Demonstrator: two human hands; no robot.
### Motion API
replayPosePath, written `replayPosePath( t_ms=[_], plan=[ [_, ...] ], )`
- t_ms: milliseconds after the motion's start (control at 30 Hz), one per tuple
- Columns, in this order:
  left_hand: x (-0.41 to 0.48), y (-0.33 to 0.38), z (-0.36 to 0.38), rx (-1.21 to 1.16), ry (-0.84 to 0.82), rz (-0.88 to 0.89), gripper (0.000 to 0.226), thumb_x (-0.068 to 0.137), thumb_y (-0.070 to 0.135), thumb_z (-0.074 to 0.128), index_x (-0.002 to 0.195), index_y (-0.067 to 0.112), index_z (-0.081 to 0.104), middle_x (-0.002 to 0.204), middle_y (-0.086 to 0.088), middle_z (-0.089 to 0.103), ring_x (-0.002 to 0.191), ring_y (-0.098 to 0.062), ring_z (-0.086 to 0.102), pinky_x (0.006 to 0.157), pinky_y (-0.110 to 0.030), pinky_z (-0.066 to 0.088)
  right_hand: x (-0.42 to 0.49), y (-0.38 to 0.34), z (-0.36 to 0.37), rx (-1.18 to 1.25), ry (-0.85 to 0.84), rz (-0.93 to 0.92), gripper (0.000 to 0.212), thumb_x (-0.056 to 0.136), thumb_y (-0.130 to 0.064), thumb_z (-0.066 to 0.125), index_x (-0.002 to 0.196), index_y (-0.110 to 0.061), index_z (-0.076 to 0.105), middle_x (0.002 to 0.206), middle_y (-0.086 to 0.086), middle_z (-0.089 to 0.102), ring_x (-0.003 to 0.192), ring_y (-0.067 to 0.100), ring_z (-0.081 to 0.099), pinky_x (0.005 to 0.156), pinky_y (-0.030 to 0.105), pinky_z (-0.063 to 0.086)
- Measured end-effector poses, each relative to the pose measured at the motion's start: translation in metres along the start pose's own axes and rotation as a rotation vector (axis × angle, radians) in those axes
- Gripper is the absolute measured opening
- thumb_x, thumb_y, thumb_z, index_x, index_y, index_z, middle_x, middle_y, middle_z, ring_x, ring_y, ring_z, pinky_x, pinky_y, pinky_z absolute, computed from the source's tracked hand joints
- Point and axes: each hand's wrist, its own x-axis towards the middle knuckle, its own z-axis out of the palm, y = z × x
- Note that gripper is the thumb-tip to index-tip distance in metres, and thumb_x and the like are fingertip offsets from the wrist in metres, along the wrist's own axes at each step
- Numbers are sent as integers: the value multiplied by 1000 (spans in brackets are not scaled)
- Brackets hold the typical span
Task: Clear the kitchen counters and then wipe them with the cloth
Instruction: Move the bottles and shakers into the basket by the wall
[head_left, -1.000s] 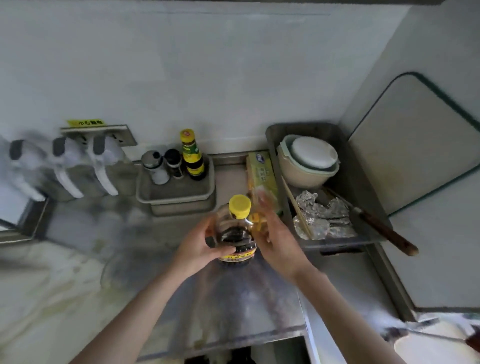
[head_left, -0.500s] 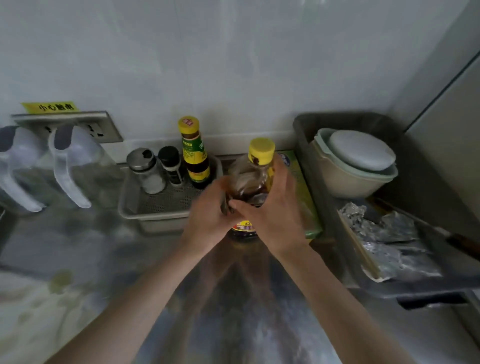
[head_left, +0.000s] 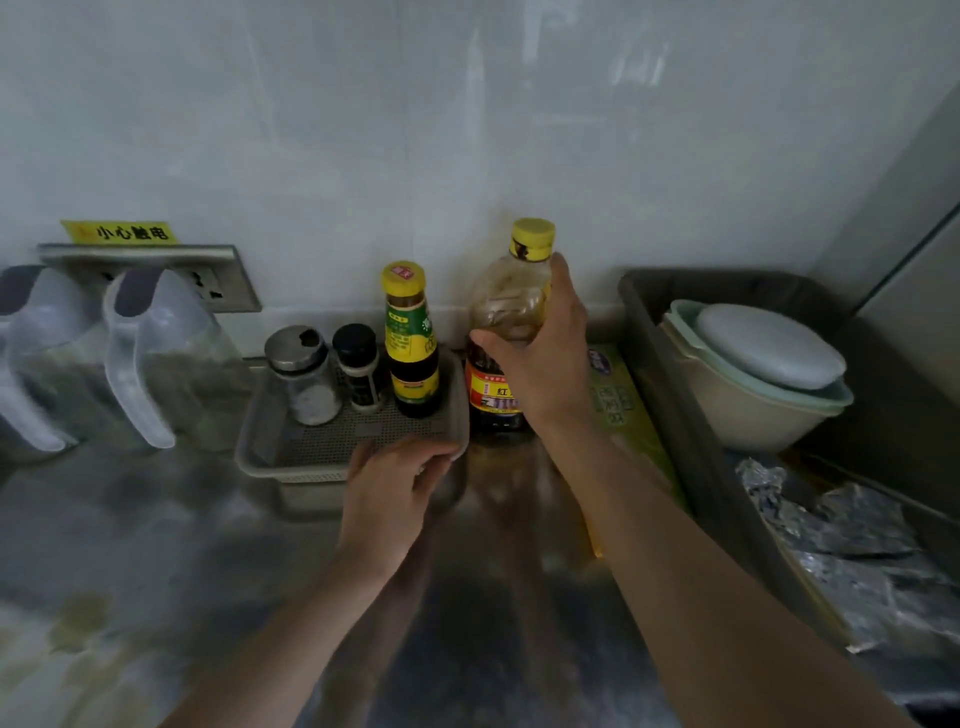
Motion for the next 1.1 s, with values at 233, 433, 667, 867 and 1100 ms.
replayPosePath(
  t_ms=[233, 433, 667, 867, 1100],
  plan=[
    [3, -8, 4, -80, -2, -14, 15, 83, 30, 61, 94, 34, 70, 89, 16, 70, 82, -3, 65, 95, -53, 38, -7, 10, 7, 7, 56, -6, 106, 71, -34, 78, 149, -27, 5, 153, 11, 18, 140, 27, 24, 110, 42, 31],
    [-15, -7, -2, 315, 64, 82, 31, 78, 27, 70, 108, 23, 63, 105, 1, 62, 101, -22, 54, 97, -46, 37, -57, 39, 23, -66, -8, -9, 107, 71, -21, 80, 148, -7, 5, 154, 19, 11, 143, 29, 11, 116, 43, 18],
    [-24, -29, -1, 427, 236, 37, 28, 86, 30, 44, 98, 22, 68, 85, 2, 66, 81, -24, 59, 90, -37, 33, -53, 50, 37, -175, 130, -75, 91, 77, -8, 72, 147, -7, 13, 152, 19, 15, 142, 29, 16, 114, 37, 23],
    [-19, -18, 4, 435, 266, -22, 20, 84, 21, 49, 87, 25, 69, 73, 4, 62, 71, -23, 56, 80, -34, 29, -51, 54, 35, -175, 123, -75, 90, 77, -8, 73, 146, -6, 14, 151, 21, 17, 141, 32, 19, 114, 42, 25],
    [-23, -10, -12, 366, 74, -90, 21, 80, 21, 67, 101, 23, 65, 92, 3, 64, 90, -24, 59, 93, -47, 42, -57, 35, 18, -192, 24, -15, 90, 78, -11, 73, 146, -4, 14, 151, 21, 16, 141, 31, 15, 113, 36, 20]
  ],
)
